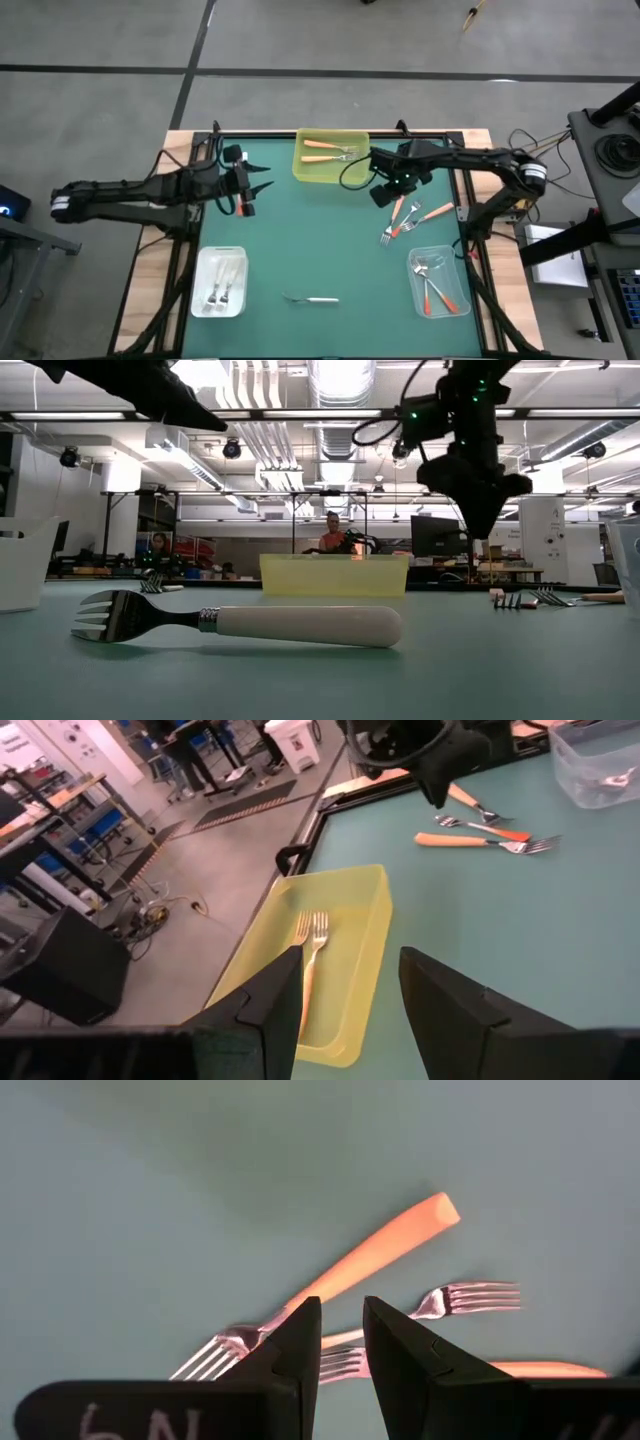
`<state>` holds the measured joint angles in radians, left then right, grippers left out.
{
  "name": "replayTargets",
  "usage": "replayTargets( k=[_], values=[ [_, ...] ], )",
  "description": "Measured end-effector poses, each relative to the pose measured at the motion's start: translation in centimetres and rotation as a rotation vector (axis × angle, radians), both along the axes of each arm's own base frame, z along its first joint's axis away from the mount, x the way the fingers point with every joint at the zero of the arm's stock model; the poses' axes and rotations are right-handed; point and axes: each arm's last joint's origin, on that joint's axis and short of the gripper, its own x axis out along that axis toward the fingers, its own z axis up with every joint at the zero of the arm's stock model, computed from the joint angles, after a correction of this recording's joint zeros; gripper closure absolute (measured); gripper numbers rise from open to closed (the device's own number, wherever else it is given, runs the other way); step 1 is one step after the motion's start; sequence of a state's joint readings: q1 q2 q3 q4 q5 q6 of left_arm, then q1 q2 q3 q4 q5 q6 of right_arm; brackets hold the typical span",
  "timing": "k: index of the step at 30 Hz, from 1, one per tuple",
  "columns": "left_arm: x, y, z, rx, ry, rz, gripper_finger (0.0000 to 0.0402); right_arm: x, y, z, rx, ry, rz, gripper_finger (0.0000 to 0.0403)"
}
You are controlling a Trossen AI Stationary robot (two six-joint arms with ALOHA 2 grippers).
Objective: Sort silverware by color (type)
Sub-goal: Put the yellow fork into the yellow bin
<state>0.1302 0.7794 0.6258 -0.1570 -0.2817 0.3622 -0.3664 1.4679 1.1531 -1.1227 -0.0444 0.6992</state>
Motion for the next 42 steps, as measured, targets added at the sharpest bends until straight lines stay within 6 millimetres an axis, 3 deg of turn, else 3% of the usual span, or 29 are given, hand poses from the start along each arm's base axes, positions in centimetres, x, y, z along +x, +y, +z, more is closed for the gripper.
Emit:
replayTargets(
  k=[8, 14, 23, 42],
  values=[
    [-0.1, 0.4, 0.0, 0.0, 0.001, 0.023, 0.0253, -2.7, 0.2, -2.3, 0.071, -0.025, -0.157, 0.033],
    [-0.1, 0.4, -0.1, -0.001, 0.005, 0.023, 0.0253, -3.6, 0.6, -3.4, 0.082, 0.025, -0.236, 0.0281],
    [-0.2, 0.4, -0.2, -0.006, 0.025, 0.025, 0.0253, -2.5, 0.1, -4.8, 0.062, -0.005, -0.245, 0.0196],
    [-0.2, 0.4, -0.3, -0.008, 0.029, 0.025, 0.0253, -1.1, -0.6, -8.4, 0.063, 0.062, -0.249, 0.019]
  ],
)
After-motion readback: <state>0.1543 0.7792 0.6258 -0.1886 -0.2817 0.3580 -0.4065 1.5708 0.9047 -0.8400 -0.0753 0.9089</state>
